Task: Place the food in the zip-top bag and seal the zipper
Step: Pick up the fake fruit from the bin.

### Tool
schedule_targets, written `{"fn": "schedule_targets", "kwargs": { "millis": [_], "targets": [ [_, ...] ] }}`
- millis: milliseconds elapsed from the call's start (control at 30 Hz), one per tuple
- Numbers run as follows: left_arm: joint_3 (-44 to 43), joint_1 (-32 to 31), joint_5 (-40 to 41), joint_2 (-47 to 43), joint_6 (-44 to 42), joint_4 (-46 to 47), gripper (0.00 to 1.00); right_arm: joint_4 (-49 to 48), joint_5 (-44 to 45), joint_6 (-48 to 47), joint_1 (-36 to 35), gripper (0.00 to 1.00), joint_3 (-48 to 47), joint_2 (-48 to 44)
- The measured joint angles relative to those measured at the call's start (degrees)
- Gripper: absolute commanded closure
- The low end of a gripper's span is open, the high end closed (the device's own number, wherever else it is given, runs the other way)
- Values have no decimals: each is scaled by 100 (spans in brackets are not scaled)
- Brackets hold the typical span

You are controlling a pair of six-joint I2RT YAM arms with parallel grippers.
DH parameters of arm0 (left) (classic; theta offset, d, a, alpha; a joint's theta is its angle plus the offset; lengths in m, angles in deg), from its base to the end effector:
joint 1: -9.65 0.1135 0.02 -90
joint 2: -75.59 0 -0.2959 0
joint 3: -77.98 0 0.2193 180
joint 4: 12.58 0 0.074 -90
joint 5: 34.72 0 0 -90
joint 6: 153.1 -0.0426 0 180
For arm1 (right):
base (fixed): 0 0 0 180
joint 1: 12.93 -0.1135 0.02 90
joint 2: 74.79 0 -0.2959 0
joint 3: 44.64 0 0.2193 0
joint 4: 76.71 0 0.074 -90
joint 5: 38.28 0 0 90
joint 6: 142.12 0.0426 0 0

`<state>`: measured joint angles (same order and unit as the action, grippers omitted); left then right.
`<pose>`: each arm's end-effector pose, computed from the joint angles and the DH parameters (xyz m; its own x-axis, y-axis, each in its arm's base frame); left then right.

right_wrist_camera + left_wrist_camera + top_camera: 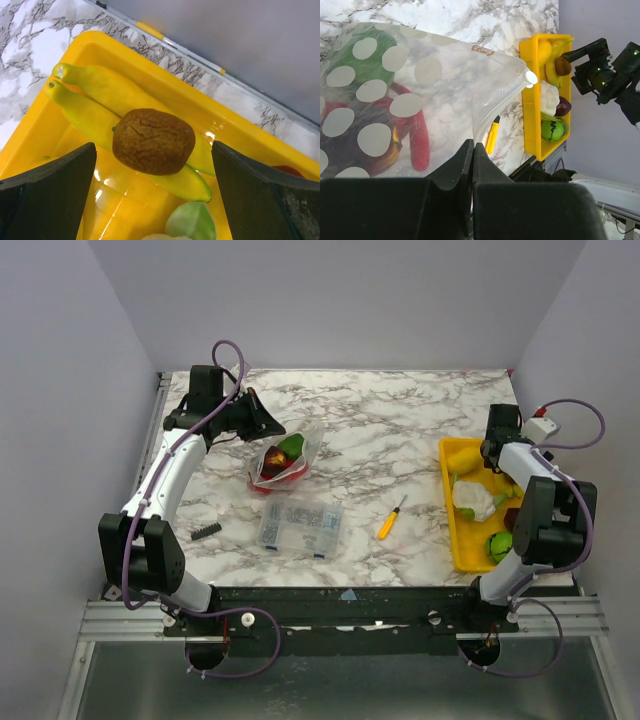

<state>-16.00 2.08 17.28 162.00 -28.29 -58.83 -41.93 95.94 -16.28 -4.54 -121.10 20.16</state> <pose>0.2967 -0.0659 0.3705 -0.8399 -0.3422 -0.4213 0.1227 0.6364 -0.7616 0.3083 -0.0755 0.2550 -0.3399 0.4743 -0.8121 0.8835 0.4569 -0.1029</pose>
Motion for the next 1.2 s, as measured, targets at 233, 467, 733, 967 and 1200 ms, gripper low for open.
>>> {"fn": "schedule_targets", "kwargs": {
  "millis": [233,467,733,967,1200],
  "targets": [
    [0,0,-2,2,15,9,100,-286,157,-313,107,4,-15,197],
    [0,0,-2,2,15,9,100,-393,136,-387,151,8,-22,374],
    [0,0,-4,9,15,9,100,-468,4,-439,151,34,-26,426],
    [0,0,-13,9,20,13,100,-382,-114,-396,149,57,-125,481],
    [2,0,-20,9,28,33,100,-164,-507,-431,151,86,-122,258]
  ]
}}
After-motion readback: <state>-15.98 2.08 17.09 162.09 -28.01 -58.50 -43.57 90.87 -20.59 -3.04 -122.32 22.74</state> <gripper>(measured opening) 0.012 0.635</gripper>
